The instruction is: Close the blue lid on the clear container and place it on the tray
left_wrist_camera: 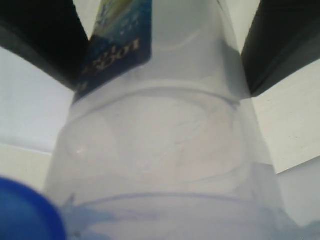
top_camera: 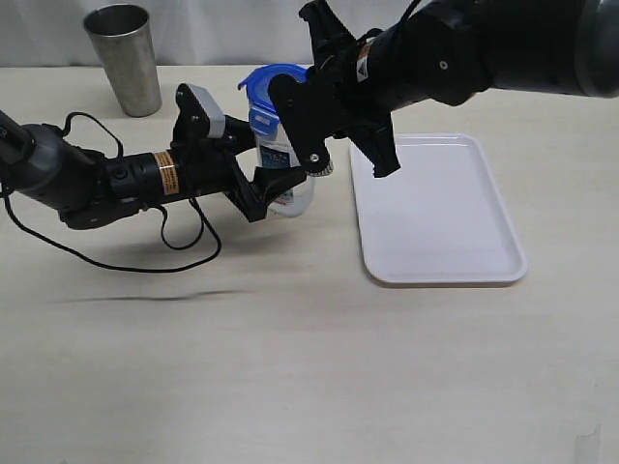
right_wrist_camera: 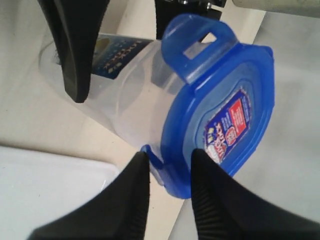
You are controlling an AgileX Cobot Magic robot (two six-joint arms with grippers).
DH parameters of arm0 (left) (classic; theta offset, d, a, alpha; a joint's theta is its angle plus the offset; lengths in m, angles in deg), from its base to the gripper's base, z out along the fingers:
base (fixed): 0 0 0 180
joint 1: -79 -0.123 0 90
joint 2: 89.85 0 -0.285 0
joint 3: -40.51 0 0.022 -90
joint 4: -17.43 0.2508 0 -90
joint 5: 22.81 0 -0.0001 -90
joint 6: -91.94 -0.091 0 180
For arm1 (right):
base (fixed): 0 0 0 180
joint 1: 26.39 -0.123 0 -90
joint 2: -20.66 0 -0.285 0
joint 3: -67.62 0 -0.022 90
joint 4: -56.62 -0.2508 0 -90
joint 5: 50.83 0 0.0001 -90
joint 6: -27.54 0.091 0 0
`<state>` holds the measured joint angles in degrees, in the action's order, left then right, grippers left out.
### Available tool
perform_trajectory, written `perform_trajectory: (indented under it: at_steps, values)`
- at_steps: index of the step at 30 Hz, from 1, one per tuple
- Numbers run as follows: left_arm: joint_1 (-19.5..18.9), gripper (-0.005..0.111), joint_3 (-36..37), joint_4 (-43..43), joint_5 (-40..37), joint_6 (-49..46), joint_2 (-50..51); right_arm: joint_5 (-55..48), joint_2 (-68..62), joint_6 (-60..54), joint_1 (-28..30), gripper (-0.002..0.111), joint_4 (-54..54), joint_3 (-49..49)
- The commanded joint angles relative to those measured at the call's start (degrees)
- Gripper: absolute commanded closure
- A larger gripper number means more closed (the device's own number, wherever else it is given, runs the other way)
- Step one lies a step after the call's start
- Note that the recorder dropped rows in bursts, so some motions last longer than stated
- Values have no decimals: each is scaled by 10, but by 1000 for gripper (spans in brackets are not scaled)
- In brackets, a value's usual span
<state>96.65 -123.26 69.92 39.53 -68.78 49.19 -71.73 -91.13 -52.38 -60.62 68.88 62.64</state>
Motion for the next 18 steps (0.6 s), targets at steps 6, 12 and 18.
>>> perform_trajectory:
  at_steps: [6,12,18]
  values:
    - [11,107,2,43,33,-11,2,-30,-23,28,-3,61,-61,-16]
    - [11,107,2,40,31,-11,2,-31,-14,28,-3,54,-71,-16]
    - [11,107,2,39,31,-11,2,-47,15,27,-3,54,-123,-16]
